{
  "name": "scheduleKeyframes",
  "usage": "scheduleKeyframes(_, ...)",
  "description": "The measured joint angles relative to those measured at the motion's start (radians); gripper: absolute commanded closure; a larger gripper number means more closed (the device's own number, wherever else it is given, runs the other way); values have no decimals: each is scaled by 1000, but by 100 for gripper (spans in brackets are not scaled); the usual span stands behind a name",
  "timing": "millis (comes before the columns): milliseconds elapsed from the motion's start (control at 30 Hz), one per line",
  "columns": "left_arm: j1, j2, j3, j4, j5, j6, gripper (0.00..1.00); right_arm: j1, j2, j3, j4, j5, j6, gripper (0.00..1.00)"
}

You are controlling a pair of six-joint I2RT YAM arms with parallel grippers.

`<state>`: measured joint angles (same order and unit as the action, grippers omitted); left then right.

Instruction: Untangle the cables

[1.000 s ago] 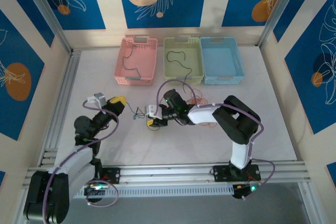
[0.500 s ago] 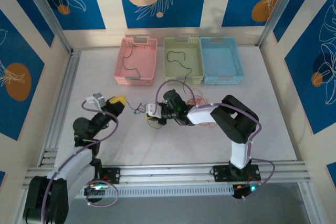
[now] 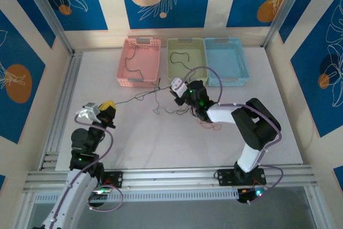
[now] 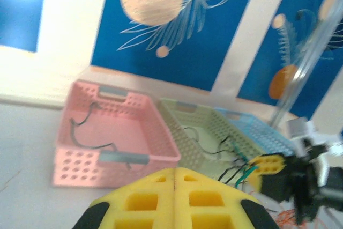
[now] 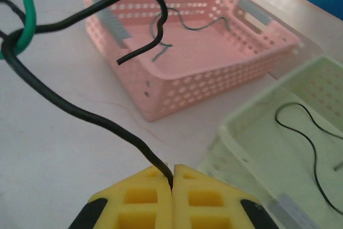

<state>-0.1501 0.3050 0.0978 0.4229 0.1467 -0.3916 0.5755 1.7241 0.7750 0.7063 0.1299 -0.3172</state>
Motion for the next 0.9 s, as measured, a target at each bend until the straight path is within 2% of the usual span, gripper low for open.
scheduleKeyframes(133,-6,-65,0,-114,-77,10,100,-33,-21,-38,15,-13,99,100)
scheduleKeyframes(300,-11,-107,0,-179,-124,11,100,-60,-50,-71,27,-68,186,100)
scheduleKeyframes(433,-13,-107,0,-207,-144,11,100,-107,-98,-93,15,-175,234,100)
scheduleKeyframes(600,-18,-107,0,-211,-154,11,100,-178,-242,-135,-64,-292,276,100)
scheduleKeyframes(767,-6,-107,0,-209,-278,30,100,-303,-419,-153,-208,-170,282,100)
scheduleKeyframes(900,-5,-106,0,-212,-324,35,100,-378,-497,-153,-271,-97,304,100)
